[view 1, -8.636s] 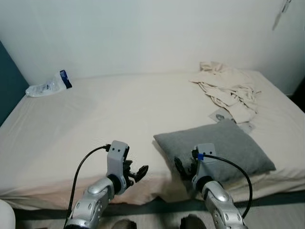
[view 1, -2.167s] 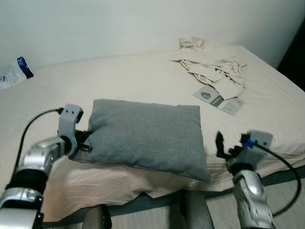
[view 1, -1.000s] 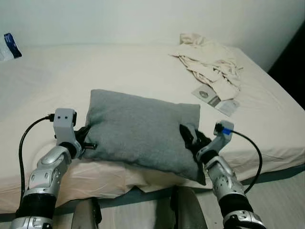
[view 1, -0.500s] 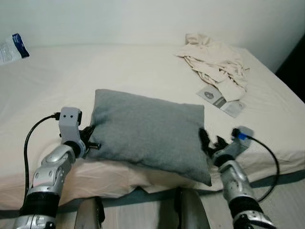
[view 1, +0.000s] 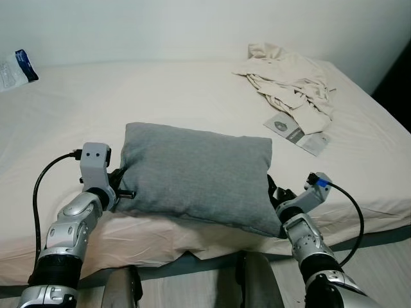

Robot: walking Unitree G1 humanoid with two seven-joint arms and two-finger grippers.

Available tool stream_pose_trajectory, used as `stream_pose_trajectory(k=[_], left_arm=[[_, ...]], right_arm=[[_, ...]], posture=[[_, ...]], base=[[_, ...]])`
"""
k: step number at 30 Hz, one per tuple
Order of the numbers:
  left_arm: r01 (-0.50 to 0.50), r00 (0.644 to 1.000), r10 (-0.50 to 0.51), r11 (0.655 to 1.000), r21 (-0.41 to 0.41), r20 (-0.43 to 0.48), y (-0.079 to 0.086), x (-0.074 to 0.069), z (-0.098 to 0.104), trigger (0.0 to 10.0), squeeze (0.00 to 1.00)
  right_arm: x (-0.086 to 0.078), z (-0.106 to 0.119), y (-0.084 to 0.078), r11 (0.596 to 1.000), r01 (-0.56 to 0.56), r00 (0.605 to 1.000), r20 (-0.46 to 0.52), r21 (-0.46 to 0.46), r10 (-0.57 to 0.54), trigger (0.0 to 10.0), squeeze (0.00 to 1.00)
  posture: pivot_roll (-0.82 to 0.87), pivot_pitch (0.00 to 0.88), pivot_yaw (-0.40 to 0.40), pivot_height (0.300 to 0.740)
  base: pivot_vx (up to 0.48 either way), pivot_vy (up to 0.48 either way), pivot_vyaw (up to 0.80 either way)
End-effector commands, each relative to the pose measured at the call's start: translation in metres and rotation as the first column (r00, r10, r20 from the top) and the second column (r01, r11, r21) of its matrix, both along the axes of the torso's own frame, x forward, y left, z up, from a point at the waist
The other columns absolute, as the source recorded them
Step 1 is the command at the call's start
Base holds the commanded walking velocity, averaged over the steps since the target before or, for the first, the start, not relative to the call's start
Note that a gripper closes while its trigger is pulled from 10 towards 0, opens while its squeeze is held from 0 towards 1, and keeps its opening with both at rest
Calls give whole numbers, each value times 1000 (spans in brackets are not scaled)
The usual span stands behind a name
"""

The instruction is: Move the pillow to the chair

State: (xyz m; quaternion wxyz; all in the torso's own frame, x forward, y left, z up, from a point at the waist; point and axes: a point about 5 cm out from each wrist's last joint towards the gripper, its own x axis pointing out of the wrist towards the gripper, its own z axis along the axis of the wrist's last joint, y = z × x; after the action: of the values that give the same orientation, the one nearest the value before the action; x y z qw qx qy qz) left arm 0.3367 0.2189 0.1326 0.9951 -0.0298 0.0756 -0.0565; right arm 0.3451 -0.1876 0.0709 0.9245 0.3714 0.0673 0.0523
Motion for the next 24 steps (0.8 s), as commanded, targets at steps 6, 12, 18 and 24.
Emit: stream_pose_trajectory(k=[6,12,18,24], left_arm=[[23,999,-23,1000,10,-24,-6,-1,-6,0,0],[21,999,-21,1000,4,-26,-6,-1,-6,0,0],[29,999,-29,1000,6,-31,-7,-1,-7,0,0],[37,999,-37,999,9,-33,-8,1,-6,0,0]], right_arm=[[-5,-8,45,976,-214,977,16,-42,215,10000,1000],[-6,-5,44,978,-186,980,57,-93,192,10000,1000],[-6,6,47,959,-228,958,139,-165,252,10000,1000],[-7,18,42,964,-168,953,218,-209,213,10000,1000]], posture=[[62,155,-35,540],[61,157,-32,540],[60,161,-26,540],[61,159,-21,540]], base=[[0,0,0],[0,0,0],[0,0,0],[0,0,0]])
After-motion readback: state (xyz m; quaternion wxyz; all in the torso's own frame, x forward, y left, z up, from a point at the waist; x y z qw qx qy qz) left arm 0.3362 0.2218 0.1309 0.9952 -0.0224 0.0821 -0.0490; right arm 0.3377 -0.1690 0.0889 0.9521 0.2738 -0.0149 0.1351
